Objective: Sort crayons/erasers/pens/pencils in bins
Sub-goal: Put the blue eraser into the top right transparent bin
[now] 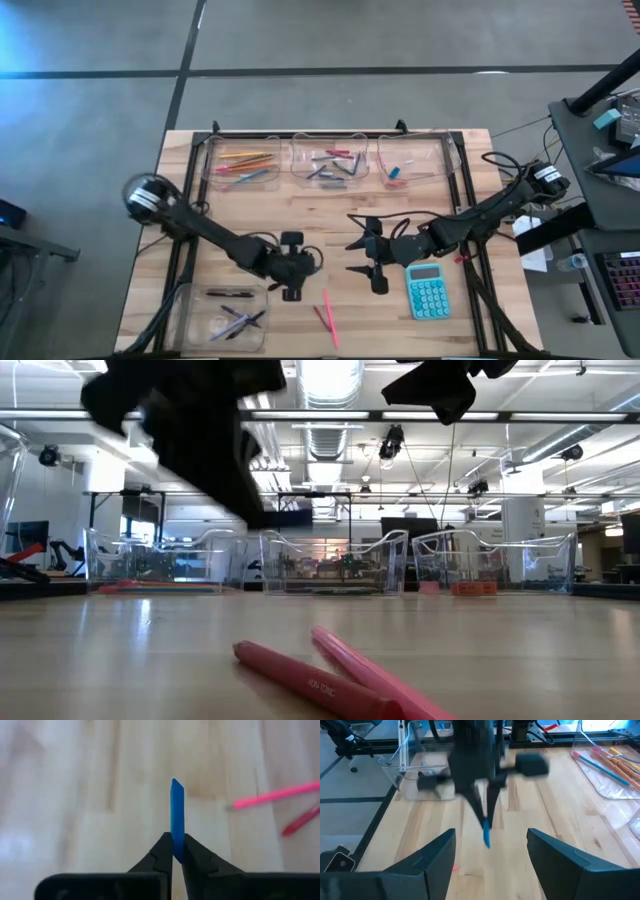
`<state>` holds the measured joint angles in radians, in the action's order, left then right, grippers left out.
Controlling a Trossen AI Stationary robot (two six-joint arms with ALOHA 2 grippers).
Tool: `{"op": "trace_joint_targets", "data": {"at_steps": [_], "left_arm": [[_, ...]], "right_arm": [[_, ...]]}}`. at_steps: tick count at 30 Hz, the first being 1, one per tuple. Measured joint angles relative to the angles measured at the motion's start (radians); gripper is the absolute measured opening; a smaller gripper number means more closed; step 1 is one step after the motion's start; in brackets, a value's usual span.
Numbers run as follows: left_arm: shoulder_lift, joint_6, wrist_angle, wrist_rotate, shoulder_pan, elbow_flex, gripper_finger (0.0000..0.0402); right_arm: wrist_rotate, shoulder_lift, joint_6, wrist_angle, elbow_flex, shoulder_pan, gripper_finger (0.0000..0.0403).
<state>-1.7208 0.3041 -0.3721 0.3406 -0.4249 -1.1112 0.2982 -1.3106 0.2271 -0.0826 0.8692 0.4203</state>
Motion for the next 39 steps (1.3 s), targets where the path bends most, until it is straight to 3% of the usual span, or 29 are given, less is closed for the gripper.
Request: {"op": "trace_joint_targets", "data": {"at_steps": [5, 10, 13, 17, 22, 32, 39], "left_arm": [[0.149, -0.142, 0.171, 0.064, 0.005, 0.061, 0.0004], [0.242, -0.258, 0.551, -0.001, 0.047, 0.202, 0.0003], [0.25, -0.26, 0.666, -0.018, 0.086, 0.261, 0.0003], [0.229, -0.259, 0.747, -0.019, 0.111, 0.291, 0.0003], [0.186, -0.259, 0.851, -0.029, 0.112, 0.301, 0.0002], [0.176, -0.259, 0.868, -0.049, 0.112, 0.294, 0.0005], [0.176, -0.258, 0.854, -0.05, 0.112, 0.3, 0.0007]], "right_arm": [[0.069, 0.0, -0.014, -0.005, -0.01, 0.0, 0.0233], [0.106, 0.0, -0.017, -0.029, -0.033, -0.005, 0.0233], [0.106, 0.0, -0.034, -0.132, -0.06, -0.009, 0.0233], [0.106, 0.0, -0.071, -0.242, -0.091, -0.011, 0.0233], [0.106, -0.001, -0.057, -0.244, -0.095, -0.023, 0.0233], [0.089, -0.106, -0.055, -0.372, -0.096, -0.052, 0.0228], [0.032, -0.121, -0.042, -0.408, -0.092, -0.074, 0.0188]]}}
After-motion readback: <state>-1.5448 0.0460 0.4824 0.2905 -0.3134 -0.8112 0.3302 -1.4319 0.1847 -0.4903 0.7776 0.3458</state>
